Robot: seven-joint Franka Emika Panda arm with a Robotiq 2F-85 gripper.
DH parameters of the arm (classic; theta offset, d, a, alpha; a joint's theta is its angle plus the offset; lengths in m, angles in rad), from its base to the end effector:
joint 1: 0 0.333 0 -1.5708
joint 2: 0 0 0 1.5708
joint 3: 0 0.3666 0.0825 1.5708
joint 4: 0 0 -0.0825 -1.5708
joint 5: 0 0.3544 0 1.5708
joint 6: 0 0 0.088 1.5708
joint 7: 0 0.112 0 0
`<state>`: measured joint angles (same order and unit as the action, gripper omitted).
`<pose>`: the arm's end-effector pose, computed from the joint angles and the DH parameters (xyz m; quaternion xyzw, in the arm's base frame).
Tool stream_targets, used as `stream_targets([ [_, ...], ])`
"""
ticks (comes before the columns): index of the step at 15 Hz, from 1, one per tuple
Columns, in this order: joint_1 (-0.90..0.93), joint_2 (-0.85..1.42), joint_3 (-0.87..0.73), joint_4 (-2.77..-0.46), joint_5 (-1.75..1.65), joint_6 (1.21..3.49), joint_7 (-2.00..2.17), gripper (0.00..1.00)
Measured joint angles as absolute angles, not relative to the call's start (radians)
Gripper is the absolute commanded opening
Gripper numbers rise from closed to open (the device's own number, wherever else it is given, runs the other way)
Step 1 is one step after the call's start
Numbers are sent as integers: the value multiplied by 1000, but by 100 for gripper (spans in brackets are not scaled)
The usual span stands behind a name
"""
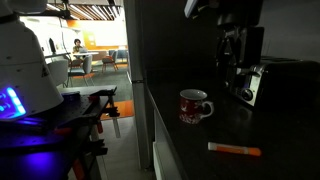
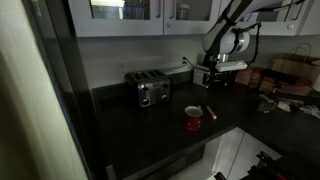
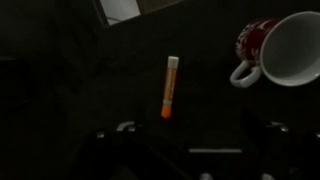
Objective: Remove the marker from the mug and put it on the counter
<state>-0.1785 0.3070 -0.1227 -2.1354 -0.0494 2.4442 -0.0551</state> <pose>0.5441 -0.1660 0.3288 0.9943 -0.1010 -0.0044 0.0341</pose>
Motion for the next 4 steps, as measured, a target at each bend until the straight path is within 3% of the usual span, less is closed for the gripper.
stream_targets([
  [4,-178,295,-122,-2148,-48,2444,-55,100],
])
